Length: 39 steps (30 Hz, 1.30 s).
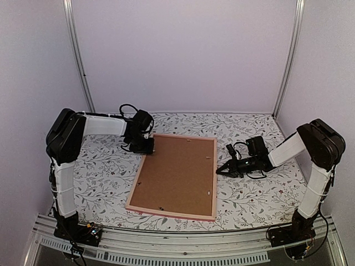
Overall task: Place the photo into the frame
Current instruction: Press the fastener onto the backboard.
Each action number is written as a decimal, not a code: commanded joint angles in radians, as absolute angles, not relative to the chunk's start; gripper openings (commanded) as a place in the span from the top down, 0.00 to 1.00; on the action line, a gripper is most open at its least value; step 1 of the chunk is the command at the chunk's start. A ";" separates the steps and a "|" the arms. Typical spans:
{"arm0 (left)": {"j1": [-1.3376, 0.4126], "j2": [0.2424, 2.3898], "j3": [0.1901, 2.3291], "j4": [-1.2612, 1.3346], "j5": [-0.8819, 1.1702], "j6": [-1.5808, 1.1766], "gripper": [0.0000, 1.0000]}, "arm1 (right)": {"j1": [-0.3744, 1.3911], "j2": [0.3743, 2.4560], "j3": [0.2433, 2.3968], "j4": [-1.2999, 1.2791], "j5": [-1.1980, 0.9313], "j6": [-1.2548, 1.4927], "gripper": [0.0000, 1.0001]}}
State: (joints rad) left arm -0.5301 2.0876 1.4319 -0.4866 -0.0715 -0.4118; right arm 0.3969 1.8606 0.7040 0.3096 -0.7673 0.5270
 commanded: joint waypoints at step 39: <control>-0.487 2.235 1.503 -0.435 0.068 -0.406 0.48 | 0.381 1.947 0.638 0.143 -0.601 0.527 1.00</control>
State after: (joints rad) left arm -0.4896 2.1620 1.5188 -0.4641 0.0509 -0.3981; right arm 0.3840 1.8637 0.6926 0.3332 -0.7776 0.5343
